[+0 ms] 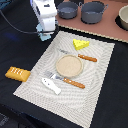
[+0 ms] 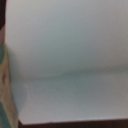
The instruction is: Interact with the objects in diverse but meaningful ways.
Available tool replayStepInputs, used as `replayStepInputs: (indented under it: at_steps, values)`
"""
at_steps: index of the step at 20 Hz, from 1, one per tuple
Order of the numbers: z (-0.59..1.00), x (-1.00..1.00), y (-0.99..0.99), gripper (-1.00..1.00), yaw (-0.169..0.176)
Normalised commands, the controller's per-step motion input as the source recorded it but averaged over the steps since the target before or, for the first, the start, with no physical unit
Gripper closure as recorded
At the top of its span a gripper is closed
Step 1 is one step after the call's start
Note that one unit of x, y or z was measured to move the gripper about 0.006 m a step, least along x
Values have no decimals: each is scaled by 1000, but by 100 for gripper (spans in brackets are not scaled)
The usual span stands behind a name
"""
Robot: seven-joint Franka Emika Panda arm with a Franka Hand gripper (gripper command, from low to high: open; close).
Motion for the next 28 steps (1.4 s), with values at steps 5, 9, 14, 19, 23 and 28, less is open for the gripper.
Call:
replayStepInputs:
  at_steps: [5,9,14,19,23,28]
  values:
    - [-266,-116,70,-100,4]
    - [267,1,124,-100,0]
    - [580,-30,110,-100,0]
    - [926,-162,41,-100,0]
    - [424,-97,-650,-100,-4]
    - [87,0,-1000,-100,0]
